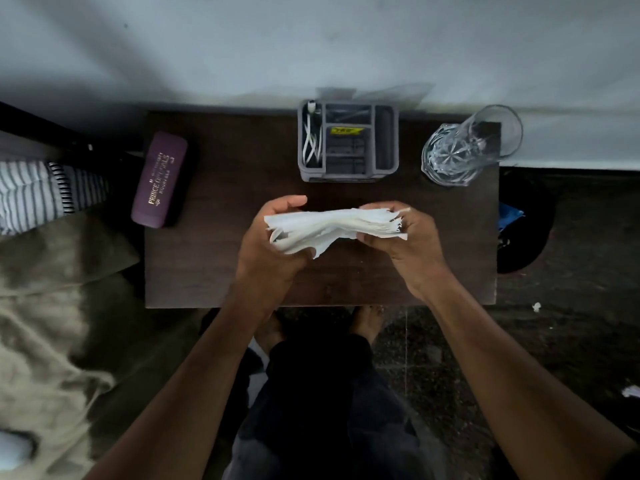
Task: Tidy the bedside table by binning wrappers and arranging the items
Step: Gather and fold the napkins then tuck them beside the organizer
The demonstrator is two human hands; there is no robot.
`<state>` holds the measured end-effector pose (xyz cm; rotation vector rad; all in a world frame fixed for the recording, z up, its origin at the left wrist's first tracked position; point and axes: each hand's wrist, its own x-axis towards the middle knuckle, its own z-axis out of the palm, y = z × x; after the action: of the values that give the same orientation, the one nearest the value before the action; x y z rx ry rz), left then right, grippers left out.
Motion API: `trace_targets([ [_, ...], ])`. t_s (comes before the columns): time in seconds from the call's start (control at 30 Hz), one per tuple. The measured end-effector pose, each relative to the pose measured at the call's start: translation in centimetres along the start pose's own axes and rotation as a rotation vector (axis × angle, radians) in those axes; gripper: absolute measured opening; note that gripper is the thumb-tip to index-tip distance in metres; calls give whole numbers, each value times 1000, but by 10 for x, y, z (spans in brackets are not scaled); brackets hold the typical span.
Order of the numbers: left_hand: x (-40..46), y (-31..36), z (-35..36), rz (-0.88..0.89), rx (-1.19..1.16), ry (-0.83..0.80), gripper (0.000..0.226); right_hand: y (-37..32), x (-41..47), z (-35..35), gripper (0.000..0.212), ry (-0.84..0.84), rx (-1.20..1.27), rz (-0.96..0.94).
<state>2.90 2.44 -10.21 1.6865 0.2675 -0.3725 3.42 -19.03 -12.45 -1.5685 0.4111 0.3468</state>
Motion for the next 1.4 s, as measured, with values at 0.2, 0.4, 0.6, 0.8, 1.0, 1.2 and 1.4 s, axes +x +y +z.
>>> trace_targets([
  [0.2, -5, -2, 9, 1, 340, 122, 32, -5, 1, -2, 37, -11, -83, -110],
  [0.4, -6, 25, 2, -167, -257, 92, 39, -13, 3, -16, 42, -81, 291, 126],
  [0.6, -10, 29, 3, -475, -642, -136, 44, -15, -2, -17, 42, -230, 390, 287],
  [0.8, -7, 26, 4, -446, -487, 34, 28, -20, 0, -19, 41, -256, 374, 304],
  [1.0, -5, 21, 6, -537, -727, 97, 36, -11, -10, -28, 74, -266, 547, 446],
  [1.2, -25, 3, 37, -646, -1043, 48, 37, 13, -38, 6, 87, -215, 869, 563],
  [1.4, -23, -18, 24, -468, -676, 95, 54, 16, -24, 14, 53, 117, 728, 441],
])
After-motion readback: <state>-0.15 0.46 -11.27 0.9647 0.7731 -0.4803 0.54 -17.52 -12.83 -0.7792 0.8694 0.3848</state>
